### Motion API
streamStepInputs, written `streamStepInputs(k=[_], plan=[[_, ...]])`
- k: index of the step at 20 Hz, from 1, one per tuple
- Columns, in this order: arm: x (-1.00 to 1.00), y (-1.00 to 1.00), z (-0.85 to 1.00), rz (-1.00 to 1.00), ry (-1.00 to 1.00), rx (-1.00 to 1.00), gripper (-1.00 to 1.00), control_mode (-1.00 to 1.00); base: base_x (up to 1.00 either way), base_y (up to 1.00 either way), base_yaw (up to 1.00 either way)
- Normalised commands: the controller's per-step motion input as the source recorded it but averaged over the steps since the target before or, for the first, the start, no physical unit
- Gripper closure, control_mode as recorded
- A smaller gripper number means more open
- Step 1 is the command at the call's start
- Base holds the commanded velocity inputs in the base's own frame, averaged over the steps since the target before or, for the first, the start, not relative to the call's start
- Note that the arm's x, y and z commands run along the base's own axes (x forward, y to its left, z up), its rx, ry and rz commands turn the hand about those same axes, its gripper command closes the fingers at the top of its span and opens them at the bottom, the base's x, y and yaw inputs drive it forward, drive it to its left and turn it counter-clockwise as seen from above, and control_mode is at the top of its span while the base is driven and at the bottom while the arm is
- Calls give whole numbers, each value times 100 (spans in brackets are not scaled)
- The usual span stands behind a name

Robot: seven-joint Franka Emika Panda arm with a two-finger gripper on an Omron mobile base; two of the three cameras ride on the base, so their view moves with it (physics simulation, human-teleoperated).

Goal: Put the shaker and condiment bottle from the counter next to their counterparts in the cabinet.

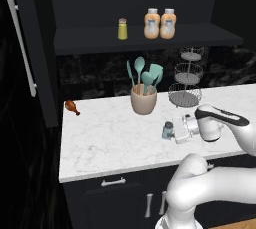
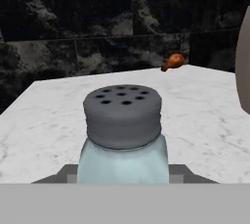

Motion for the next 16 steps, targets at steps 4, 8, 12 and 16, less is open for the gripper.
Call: streamStepInputs(k=[4,8,12,16], plan=[[0,0,54,0,0,8,100,-100,0,0,0],[0,0,92,0,0,1,100,-100,0,0,0],[0,3,90,-2,0,0,100,-100,0,0,0],[-3,7,89,-4,0,0,100,-100,0,0,0]])
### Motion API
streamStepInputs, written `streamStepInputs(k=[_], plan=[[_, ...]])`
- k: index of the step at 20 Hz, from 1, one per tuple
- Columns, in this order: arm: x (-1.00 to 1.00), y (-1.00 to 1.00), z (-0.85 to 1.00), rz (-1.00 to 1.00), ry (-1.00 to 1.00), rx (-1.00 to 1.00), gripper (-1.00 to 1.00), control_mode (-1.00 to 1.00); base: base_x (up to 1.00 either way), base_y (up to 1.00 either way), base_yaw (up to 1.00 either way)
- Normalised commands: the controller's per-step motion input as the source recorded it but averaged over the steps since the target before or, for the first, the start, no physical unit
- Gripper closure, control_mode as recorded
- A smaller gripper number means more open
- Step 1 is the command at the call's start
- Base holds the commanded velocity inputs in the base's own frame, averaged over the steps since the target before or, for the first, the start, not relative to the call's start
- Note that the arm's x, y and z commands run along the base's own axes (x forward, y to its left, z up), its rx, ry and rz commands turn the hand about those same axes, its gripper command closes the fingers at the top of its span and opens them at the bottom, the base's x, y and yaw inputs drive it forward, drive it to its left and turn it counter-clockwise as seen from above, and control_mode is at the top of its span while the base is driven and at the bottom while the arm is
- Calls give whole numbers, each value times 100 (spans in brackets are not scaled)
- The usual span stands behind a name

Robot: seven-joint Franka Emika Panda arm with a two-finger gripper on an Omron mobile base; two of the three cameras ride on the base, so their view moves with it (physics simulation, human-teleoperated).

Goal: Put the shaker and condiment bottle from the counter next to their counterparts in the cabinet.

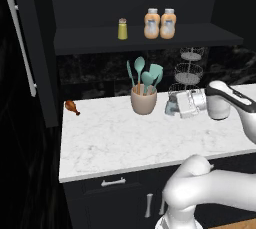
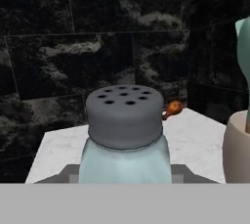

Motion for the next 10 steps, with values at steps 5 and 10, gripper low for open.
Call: streamStepInputs(k=[5,10], plan=[[-18,11,88,-4,0,0,100,-100,0,0,0],[-32,14,86,-2,0,0,100,-100,0,0,0]])
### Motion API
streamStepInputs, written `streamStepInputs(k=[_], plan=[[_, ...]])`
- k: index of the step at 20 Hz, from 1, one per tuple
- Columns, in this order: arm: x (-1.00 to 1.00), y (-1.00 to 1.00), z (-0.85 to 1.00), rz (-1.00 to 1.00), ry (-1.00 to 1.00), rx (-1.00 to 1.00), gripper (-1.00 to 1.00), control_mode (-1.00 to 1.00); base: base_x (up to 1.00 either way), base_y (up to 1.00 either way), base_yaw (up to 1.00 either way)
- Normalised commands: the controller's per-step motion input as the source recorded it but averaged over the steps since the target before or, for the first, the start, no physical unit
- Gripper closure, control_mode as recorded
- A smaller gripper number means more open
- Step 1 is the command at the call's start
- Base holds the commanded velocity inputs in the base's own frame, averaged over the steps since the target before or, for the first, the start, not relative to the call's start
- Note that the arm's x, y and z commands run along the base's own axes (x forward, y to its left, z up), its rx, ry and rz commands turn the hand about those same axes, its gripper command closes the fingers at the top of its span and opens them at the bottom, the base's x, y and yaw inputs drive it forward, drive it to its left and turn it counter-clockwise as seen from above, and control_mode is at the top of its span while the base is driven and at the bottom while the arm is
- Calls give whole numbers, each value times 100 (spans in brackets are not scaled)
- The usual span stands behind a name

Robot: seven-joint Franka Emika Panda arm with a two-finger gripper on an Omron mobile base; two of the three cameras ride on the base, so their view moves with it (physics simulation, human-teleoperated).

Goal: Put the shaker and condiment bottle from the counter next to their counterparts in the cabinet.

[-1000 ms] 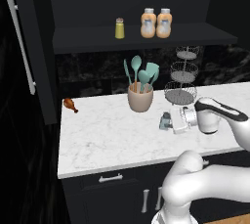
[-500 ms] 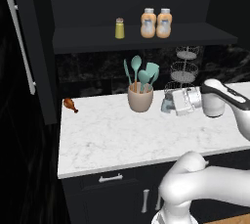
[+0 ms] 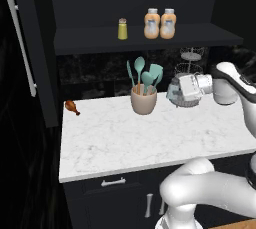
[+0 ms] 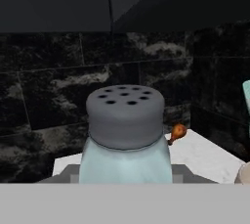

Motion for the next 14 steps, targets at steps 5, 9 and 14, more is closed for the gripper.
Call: streamStepInputs(k=[5,9,14], plan=[[-44,19,75,0,0,0,100,-100,0,0,0],[-52,19,65,0,0,0,100,-100,0,0,0],[-46,22,55,0,0,0,100,-100,0,0,0]])
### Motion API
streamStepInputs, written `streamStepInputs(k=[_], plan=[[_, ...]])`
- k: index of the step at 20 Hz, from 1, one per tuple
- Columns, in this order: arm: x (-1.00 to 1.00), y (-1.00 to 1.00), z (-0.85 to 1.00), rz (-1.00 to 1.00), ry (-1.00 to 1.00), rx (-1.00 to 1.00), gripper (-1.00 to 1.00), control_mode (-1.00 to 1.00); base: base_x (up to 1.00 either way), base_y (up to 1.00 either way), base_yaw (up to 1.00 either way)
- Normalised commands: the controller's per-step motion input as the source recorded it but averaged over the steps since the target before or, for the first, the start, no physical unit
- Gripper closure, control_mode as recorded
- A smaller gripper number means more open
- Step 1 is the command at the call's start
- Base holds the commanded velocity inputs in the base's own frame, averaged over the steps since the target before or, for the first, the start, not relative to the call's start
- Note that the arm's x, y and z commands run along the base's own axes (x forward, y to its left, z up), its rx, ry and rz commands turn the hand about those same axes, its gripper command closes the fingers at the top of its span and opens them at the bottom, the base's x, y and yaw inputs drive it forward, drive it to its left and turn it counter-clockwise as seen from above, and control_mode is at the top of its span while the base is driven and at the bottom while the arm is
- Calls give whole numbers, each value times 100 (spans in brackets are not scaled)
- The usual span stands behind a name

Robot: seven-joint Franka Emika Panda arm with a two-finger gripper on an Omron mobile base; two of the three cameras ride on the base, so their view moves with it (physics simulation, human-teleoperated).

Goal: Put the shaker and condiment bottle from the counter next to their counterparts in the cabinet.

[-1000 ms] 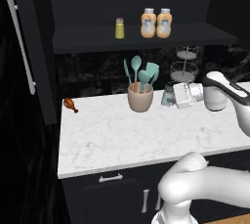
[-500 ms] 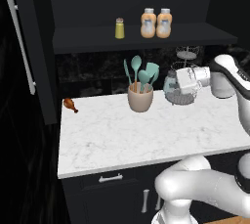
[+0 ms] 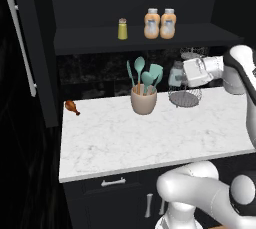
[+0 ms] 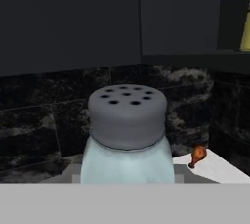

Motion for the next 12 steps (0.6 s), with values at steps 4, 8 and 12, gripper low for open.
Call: streamStepInputs(k=[4,8,12], plan=[[-30,29,50,0,0,0,100,-100,0,0,0],[-2,34,47,0,0,0,100,-100,0,0,0],[25,21,39,0,0,0,100,-100,0,0,0]])
